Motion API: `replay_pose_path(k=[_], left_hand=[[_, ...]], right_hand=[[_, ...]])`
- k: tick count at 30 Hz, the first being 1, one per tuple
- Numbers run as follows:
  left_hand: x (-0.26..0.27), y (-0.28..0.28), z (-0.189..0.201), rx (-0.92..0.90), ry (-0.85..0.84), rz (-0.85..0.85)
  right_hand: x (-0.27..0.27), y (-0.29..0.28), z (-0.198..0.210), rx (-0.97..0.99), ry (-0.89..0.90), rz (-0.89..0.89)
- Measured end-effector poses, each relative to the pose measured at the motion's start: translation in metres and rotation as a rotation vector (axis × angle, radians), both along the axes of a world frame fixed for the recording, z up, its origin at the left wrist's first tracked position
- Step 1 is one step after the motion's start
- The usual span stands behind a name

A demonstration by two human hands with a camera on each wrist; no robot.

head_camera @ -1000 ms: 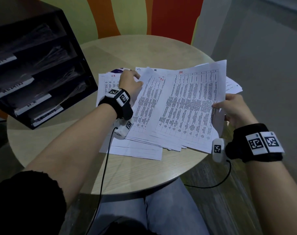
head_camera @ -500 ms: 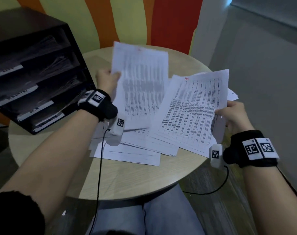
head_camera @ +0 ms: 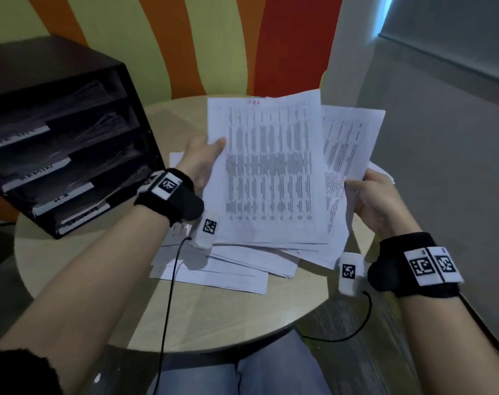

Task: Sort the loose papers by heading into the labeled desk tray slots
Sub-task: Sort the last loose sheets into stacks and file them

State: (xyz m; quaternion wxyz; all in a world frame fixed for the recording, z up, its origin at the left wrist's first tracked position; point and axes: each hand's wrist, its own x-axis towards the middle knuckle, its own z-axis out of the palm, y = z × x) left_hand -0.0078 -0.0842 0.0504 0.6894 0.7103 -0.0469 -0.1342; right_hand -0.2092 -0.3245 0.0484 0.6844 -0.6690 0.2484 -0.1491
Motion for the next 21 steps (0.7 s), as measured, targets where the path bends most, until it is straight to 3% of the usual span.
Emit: replay_pose_path(k=[6,9,11,15,17,21], left_hand=[[-0.024,-0.035,-0.017,-0.051,-0.051,-0.080],[-0.030,-0.043,-0.023,-0.016,-0.097,-0.098],[-0.026,-0.043,-0.028,0.044,-0.116,-0.118],[-0.007,-0.023,-0.035,0.564,-0.213,-0.095],[0.004,-0.011,-0.041,0.821,-0.170,-0.124],[0.006,-0.006,-0.053,1.079,-0.135,-0.203]], right_hand=[[0.012,0.009,-0.006,0.133,-0.029,0.035],[0.013,0.010,-0.013,-0.002,0.005,0.081],[0.010,0.007,-0.017,-0.144,0.067,0.007],[-0.001,-0.012,-0.009,-0.250,0.040,-0.278],[-0.006,-0.023,-0.005,-0.235,-0.023,-0.428],[-0.015,-0.036,0.001,-0.156,-0.093,-0.568]])
